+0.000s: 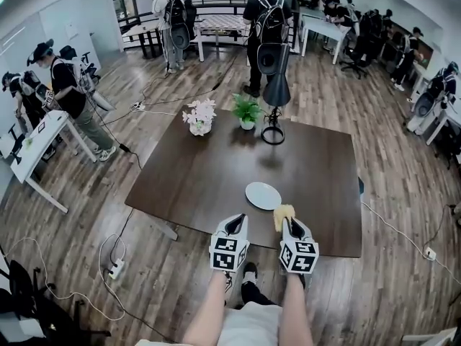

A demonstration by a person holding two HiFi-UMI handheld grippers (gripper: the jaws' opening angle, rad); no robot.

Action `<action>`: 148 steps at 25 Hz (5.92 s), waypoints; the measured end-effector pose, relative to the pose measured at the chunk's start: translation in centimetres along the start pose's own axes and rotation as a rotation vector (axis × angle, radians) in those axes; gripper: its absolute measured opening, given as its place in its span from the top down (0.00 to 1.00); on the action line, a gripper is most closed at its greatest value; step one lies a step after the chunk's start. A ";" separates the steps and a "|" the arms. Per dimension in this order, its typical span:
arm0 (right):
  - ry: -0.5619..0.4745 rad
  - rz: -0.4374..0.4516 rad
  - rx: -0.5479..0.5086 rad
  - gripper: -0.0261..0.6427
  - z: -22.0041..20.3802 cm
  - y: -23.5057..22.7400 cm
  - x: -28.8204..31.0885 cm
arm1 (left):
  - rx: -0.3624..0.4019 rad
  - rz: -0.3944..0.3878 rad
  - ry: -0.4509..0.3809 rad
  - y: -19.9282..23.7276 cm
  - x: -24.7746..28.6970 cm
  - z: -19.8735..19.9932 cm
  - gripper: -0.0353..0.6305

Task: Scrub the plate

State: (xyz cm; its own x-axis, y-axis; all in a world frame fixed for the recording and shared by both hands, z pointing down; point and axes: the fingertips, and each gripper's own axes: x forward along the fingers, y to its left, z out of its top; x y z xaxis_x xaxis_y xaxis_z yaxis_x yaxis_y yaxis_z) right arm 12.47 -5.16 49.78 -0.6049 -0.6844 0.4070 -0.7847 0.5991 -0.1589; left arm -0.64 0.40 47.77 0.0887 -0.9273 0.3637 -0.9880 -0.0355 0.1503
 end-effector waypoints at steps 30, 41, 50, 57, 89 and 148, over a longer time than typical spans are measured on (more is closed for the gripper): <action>-0.044 0.091 0.104 0.87 9.5 -4.3 19.3 | 0.070 0.121 -0.032 9.4 12.4 9.0 0.94; 0.092 0.061 0.180 0.87 2.3 -6.1 21.4 | -0.019 0.184 0.076 11.5 12.2 2.1 0.94; 0.203 -0.049 0.243 0.87 -4.0 -7.3 22.0 | 0.037 0.027 0.235 9.5 16.7 -2.3 0.94; 0.250 -0.119 0.225 0.87 -5.5 -6.0 23.6 | 0.060 -0.096 0.287 10.3 19.7 -2.6 0.94; 0.442 -0.006 -0.107 0.87 -10.0 4.8 30.2 | 0.033 -0.368 0.525 15.5 23.1 -12.7 0.94; 0.423 -0.499 0.104 0.87 -10.9 0.6 21.8 | 0.017 -0.499 0.483 14.5 23.0 -12.4 0.95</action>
State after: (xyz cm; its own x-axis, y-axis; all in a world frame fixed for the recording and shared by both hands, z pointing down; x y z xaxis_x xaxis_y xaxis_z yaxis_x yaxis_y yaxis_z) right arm 0.25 -15.20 68.34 -0.0769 -0.6345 0.7691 -0.9789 0.1946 0.0626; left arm -11.39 -16.80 69.71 0.5749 -0.5294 0.6238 -0.8162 -0.4240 0.3924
